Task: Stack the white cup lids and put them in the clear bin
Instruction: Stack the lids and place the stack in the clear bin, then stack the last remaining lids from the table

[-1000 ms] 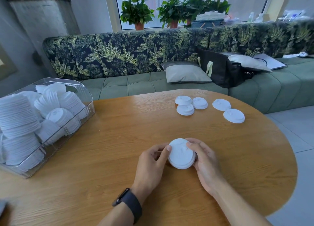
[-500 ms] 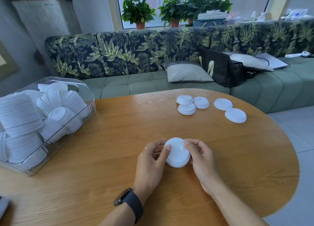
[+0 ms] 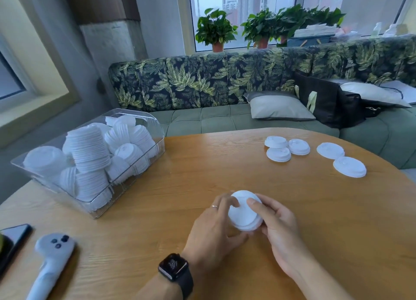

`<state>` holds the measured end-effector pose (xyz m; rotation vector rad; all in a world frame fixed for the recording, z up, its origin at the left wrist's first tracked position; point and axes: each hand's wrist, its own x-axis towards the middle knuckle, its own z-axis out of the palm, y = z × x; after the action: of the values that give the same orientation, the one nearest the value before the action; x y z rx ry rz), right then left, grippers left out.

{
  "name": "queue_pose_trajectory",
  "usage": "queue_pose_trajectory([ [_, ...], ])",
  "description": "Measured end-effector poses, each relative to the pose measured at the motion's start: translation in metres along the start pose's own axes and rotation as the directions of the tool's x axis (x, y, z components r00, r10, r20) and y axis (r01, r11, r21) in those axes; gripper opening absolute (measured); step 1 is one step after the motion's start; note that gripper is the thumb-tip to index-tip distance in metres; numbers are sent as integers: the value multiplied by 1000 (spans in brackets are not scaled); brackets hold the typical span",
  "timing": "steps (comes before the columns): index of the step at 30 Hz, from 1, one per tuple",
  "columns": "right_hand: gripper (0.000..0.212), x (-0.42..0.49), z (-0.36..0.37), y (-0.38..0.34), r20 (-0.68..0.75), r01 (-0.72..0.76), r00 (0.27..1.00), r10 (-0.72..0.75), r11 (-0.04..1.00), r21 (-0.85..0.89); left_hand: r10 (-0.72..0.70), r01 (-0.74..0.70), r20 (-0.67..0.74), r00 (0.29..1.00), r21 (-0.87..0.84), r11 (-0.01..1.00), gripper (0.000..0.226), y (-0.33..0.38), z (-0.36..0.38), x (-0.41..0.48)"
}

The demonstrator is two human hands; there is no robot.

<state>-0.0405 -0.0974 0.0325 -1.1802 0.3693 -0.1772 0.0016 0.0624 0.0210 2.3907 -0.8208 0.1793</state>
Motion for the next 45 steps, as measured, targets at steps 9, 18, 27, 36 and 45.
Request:
queue_pose_trajectory([
  [9, 22, -17, 73, -3, 105, 36, 994, -36, 999, 4, -183, 126, -325, 928, -189, 974, 57, -43, -136, 9],
  [18, 15, -24, 98, 7, 152, 41, 988, -11, 980, -193, -299, 436, -552, 779, 134, 890, 55, -105, -306, 22],
  [27, 15, -16, 113, 12, 152, 30, 988, 3, 976, -217, -496, 565, -329, 803, 159, 810, 57, -163, -331, 41],
  [36, 16, -14, 117, 6, 158, 44, 987, -7, 971, -234, -529, 571, -220, 820, 251, 781, 53, -182, -313, 45],
  [45, 15, -13, 118, 3, 158, 61, 987, -27, 974, -218, -552, 589, -207, 808, 308, 747, 50, -187, -305, 44],
])
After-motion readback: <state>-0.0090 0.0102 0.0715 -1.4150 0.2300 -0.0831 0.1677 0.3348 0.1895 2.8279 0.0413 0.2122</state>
